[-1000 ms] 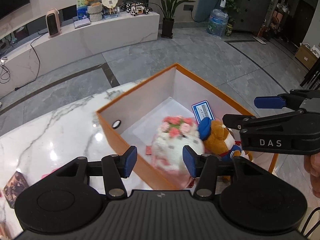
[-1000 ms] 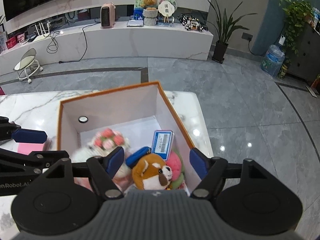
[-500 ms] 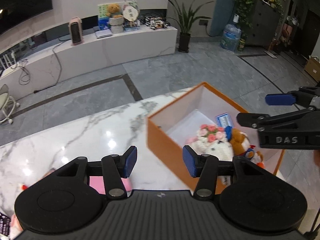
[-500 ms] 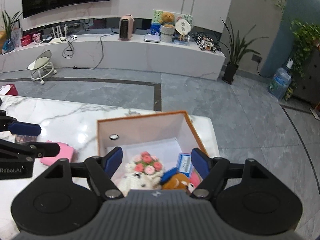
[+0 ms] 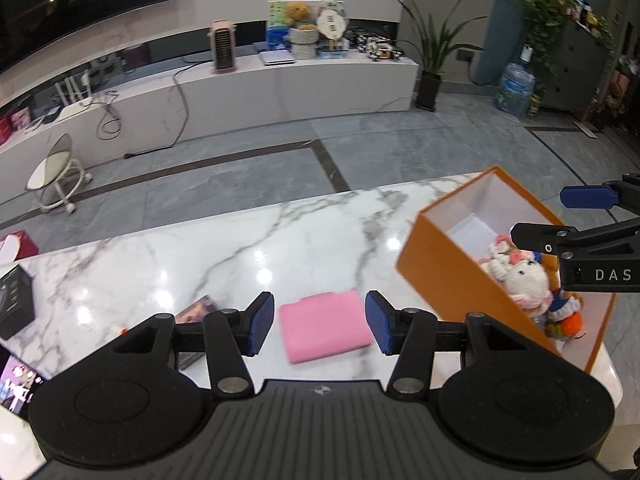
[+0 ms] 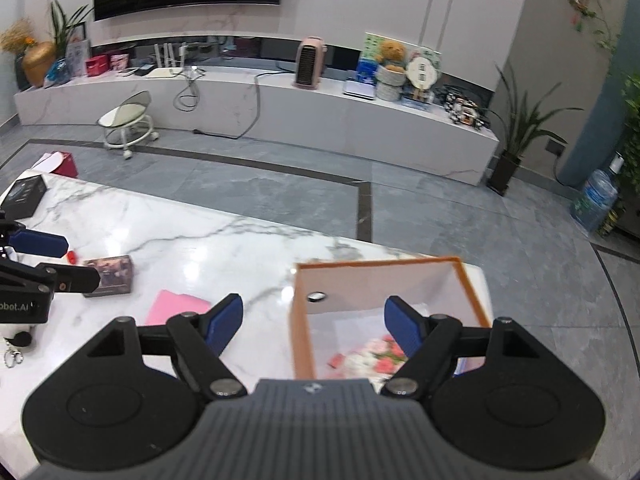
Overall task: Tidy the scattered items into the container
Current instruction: 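Move both grippers back toward the pink pouch and comic book on the table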
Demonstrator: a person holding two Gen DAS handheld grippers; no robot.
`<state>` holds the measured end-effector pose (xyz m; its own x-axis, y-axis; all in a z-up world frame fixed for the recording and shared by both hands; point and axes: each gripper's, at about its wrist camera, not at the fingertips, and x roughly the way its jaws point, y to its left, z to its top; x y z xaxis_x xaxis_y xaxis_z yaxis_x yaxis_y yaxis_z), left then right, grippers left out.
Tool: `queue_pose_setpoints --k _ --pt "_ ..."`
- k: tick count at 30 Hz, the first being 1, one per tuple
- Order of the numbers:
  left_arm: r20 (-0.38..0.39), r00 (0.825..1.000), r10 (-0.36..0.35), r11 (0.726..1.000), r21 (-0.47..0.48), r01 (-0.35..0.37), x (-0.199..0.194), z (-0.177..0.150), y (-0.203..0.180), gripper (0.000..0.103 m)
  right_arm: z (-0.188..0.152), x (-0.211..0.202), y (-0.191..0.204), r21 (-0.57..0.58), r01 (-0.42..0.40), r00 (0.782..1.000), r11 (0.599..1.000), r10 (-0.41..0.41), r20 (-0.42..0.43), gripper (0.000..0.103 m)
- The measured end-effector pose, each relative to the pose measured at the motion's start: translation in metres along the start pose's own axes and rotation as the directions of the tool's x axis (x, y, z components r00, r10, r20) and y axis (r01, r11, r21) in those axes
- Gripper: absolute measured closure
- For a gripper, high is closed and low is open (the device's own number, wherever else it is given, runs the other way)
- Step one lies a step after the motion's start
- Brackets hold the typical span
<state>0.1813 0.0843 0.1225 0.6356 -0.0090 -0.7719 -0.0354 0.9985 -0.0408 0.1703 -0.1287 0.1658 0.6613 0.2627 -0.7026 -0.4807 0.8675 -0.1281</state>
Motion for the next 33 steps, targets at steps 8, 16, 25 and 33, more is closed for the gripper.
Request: queue_pose_setpoints --k 8,16,25,33 --pt "-0.012 1.000 0.028 0.999 -0.046 -0.028 -0.004 -0.013 0.040 0.043 0.010 0.010 0.040 -0.045 -0.032 0.999 0.998 0.032 -0.007 0.022" --pt "-0.037 0.997 0.061 0.995 -0.083 -0.064 0.009 -0.025 0.072 0.038 0.011 0.033 0.067 -0.074 -0.053 0.998 0.996 0.051 -0.036 0.018" --pt "-0.090 0.993 0.078 0.990 -0.107 -0.087 0.041 -0.040 0.097 0.031 0.001 0.071 0.089 -0.124 -0.106 0.990 0.987 0.093 -0.110 0.012" --pt "-0.154 0.986 0.060 0.992 -0.096 -0.076 0.074 -0.053 0.120 0.031 -0.011 0.112 0.099 -0.151 -0.130 0.980 0.980 0.104 -0.169 0.012"
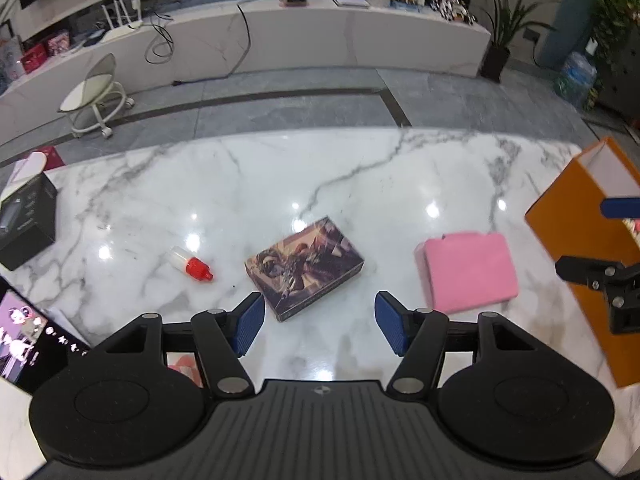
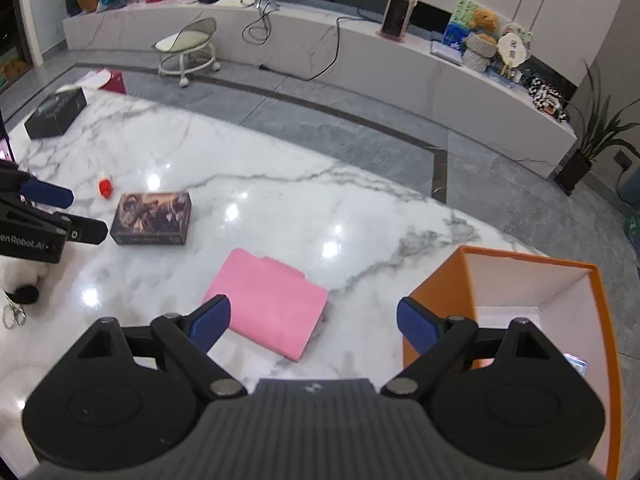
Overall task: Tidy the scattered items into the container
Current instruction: 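Grasp the comic book with the left gripper while the right grasps the pink pouch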
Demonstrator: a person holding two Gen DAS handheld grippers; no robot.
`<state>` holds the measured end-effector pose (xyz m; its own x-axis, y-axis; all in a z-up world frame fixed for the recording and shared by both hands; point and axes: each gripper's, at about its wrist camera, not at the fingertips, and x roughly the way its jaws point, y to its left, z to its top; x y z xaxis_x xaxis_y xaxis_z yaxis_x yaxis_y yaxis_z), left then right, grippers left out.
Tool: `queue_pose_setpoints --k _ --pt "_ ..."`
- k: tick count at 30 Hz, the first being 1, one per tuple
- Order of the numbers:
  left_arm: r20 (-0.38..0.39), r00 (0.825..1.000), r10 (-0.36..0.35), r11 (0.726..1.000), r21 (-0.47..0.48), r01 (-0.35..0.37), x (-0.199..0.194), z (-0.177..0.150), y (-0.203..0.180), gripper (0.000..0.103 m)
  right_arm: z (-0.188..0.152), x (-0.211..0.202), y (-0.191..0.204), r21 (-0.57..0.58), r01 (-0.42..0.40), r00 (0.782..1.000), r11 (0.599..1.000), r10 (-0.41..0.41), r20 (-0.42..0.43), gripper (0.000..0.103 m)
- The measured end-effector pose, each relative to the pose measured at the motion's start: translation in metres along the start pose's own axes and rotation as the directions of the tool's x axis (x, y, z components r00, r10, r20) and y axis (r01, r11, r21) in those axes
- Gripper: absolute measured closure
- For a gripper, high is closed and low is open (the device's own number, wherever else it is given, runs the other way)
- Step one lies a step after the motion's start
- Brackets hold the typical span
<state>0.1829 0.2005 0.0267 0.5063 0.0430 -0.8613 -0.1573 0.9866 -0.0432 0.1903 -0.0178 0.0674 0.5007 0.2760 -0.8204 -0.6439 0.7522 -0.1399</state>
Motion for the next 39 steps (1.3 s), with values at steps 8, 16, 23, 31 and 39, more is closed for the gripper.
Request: queue_pose_setpoints --k 8,16,23,31,39 --pt "-0.032 0.999 -0.023 0.998 0.060 0.024 0.030 -0.006 0.015 0.031 -0.008 0.036 -0.004 -0.030 -0.026 0.998 0.999 0.024 -0.052 0.012" --pt "-0.049 0.997 -0.066 0.987 0.142 0.073 0.047 -0.004 0.012 0.031 -0.009 0.057 -0.003 -0.045 -0.052 0.996 0.998 0.048 -0.076 0.012" --pt "-0.073 0.988 -0.134 0.960 0.236 0.148 0.055 0.003 0.009 0.031 -0.008 0.066 0.003 -0.098 -0.093 0.993 0.991 0.085 -0.085 0.011" --pt "-0.079 0.983 -0.165 0.928 0.325 0.182 0.061 0.010 0.010 0.031 -0.008 0.079 0.007 -0.168 -0.135 0.988 0.977 0.120 -0.099 0.011" --pt "-0.055 0.989 -0.134 0.918 0.370 0.145 0.072 0.024 0.017 0.027 -0.006 0.090 0.004 -0.168 -0.156 0.985 0.974 0.139 -0.104 0.011"
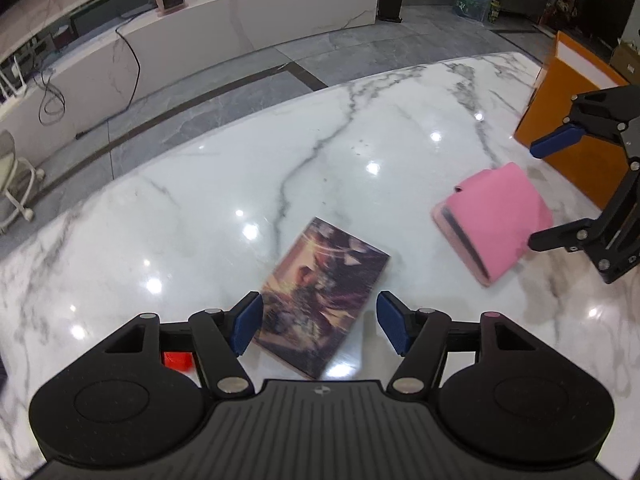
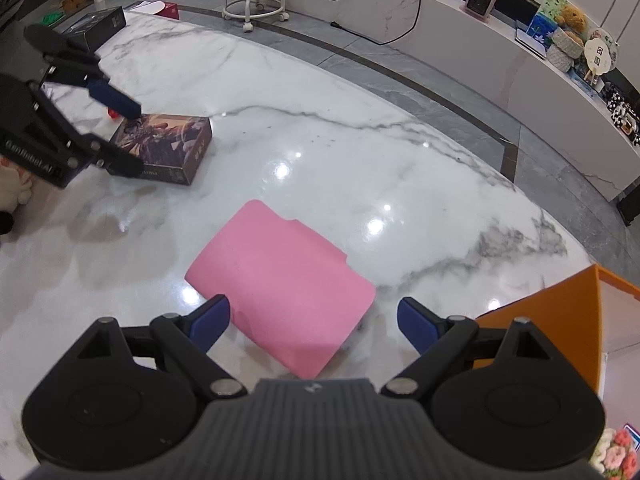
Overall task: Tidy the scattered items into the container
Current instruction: 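Grasp the comic book with the left gripper while the right grasps the pink pouch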
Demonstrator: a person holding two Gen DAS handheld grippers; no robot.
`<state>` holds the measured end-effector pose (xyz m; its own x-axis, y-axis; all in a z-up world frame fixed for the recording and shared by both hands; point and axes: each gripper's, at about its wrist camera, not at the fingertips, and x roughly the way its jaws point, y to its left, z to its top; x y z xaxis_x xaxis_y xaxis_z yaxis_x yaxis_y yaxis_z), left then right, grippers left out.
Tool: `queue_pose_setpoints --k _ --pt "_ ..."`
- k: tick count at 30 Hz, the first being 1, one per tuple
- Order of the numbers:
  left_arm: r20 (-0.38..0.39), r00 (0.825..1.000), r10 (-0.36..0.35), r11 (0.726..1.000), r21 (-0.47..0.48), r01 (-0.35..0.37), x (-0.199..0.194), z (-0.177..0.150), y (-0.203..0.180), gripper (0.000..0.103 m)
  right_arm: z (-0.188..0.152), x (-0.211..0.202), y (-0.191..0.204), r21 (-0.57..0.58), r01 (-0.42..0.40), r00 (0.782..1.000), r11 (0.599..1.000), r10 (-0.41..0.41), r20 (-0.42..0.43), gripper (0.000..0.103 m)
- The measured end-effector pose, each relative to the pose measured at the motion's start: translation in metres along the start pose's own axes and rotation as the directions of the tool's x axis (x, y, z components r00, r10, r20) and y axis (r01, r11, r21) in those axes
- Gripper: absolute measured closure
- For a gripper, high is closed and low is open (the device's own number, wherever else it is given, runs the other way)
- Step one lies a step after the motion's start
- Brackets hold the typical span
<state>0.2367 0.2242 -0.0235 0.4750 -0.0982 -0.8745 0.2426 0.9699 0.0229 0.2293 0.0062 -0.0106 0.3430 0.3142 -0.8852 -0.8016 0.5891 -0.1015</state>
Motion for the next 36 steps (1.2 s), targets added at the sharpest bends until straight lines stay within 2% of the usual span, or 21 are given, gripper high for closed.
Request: queue_pose_setpoints --k 5,9,12,21,22,24,25,29,32,36 --pt "-0.027 1.000 0.004 0.993 0.117 -0.001 0.011 0.000 -0.006 0.013 -0.002 0.006 -0.003 0.003 -0.007 1.000 1.000 0.007 -0.005 0.011" --pt "-0.055 0.997 0.050 0.966 0.258 -0.034 0.022 -0.003 -0.022 0.012 -0.005 0.009 -0.005 0.003 -0.012 1.000 1.000 0.012 -0.012 0.011" --pt "-0.069 0.996 0.051 0.964 0.264 -0.032 0.026 -0.001 -0.023 0.010 -0.006 0.011 -0.007 0.008 -0.019 1.000 1.000 0.019 -0.012 0.010" --pt "-0.106 0.994 0.003 0.976 0.216 0.020 0.028 0.001 -0.014 0.010 -0.003 0.011 -0.009 -0.014 -0.038 0.999 0.999 0.038 -0.003 0.010" --pt "-0.109 0.994 -0.002 0.977 0.210 0.025 0.026 0.001 -0.014 0.018 -0.003 0.011 -0.009 -0.017 -0.042 0.999 0.999 0.042 -0.002 0.010" --pt "-0.123 0.991 -0.043 0.988 0.144 0.061 0.023 0.001 -0.010 0.036 -0.002 0.011 -0.009 -0.023 -0.046 0.999 0.999 0.046 0.002 0.010" --pt "-0.128 0.990 -0.061 0.991 0.110 0.076 0.022 0.000 -0.009 0.036 -0.002 0.010 -0.009 -0.023 -0.048 0.999 0.999 0.048 0.004 0.010" --pt "-0.102 0.994 -0.040 0.997 0.064 0.046 0.015 -0.012 -0.018 0.036 -0.003 0.007 -0.011 -0.028 -0.056 0.998 0.998 0.056 0.009 0.010" --pt "-0.089 0.995 -0.040 0.998 -0.060 0.034 0.008 -0.022 -0.018 0.036 -0.003 0.004 -0.012 -0.035 -0.057 0.998 0.998 0.057 0.012 0.010" --pt "-0.063 0.998 -0.020 0.982 -0.188 0.007 -0.009 -0.045 -0.027 0.036 -0.003 -0.003 -0.011 -0.045 -0.074 0.997 0.996 0.075 0.022 0.010"
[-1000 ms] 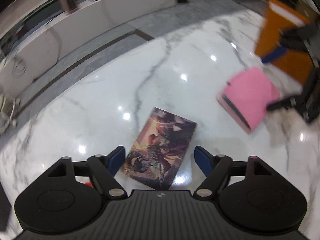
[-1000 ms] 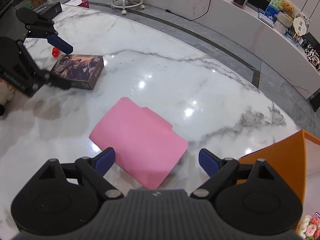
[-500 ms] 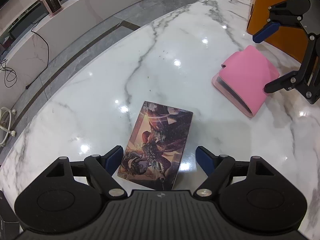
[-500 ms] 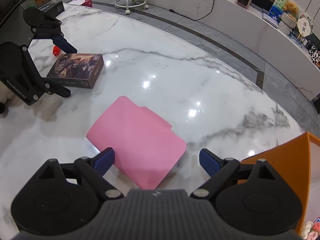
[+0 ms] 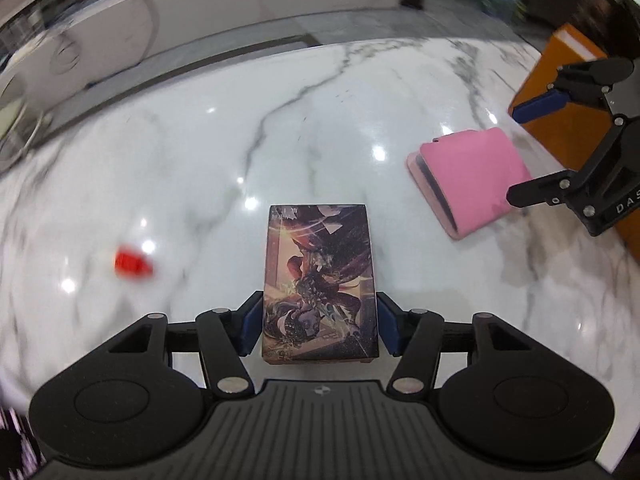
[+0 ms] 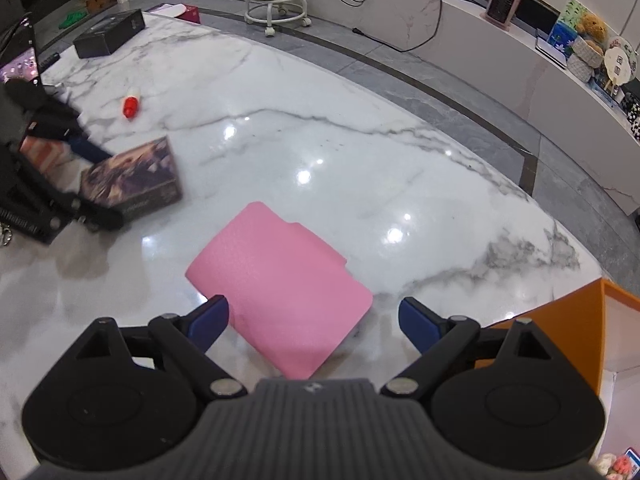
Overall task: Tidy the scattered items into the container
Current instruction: 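Grasp the comic book with the left gripper while the right grasps the pink pouch, then lift and carry the comic book and pink pouch over the orange box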
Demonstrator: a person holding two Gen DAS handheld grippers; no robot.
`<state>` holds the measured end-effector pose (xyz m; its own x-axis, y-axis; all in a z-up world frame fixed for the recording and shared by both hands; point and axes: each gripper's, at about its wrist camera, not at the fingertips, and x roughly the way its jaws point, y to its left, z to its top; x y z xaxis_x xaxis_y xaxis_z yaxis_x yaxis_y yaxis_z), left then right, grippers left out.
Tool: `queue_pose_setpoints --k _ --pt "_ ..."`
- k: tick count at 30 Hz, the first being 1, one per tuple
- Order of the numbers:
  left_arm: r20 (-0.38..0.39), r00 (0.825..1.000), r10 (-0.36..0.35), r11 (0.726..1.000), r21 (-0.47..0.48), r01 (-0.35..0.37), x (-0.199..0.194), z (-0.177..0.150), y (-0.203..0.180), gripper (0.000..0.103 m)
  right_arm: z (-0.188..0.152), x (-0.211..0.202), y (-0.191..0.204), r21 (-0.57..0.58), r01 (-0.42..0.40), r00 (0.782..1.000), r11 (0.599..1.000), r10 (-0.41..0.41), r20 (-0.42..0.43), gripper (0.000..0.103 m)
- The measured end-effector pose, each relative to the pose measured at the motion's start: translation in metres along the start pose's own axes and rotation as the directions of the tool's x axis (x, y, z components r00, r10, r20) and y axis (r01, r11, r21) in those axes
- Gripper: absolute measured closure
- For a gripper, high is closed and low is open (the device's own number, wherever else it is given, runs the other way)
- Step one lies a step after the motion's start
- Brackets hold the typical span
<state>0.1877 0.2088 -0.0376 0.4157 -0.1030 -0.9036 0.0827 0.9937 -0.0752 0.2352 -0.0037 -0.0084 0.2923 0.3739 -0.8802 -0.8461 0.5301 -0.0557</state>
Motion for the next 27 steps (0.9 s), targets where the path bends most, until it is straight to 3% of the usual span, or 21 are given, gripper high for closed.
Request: queue_pose_setpoints --k 3,9,15,20,27 --pt "0.016 1.000 0.010 0.998 -0.059 -0.009 -0.007 -0.018 -0.004 0.036 0.001 -0.002 0.005 -0.044 -0.034 0.999 0.998 0.033 -0.016 0.010" --pt "0.010 1.000 0.027 0.999 -0.023 -0.027 -0.005 -0.018 -0.009 0.036 0.008 -0.001 0.022 -0.207 -0.107 0.993 0.973 0.093 -0.077 0.010" --pt "0.000 1.000 0.027 1.000 0.006 -0.027 -0.003 -0.014 -0.013 0.036 0.024 0.004 0.034 -0.367 -0.154 0.985 0.917 0.113 -0.130 0.009" --pt "0.002 1.000 0.013 1.000 0.003 -0.013 -0.003 -0.013 -0.009 0.036 0.039 0.012 0.034 -0.435 -0.198 0.976 0.879 0.133 -0.174 0.008" --pt "0.001 1.000 0.004 1.000 0.009 -0.004 -0.004 -0.013 -0.009 0.036 0.047 0.033 0.029 -0.448 -0.263 0.947 0.855 0.139 -0.290 0.007"
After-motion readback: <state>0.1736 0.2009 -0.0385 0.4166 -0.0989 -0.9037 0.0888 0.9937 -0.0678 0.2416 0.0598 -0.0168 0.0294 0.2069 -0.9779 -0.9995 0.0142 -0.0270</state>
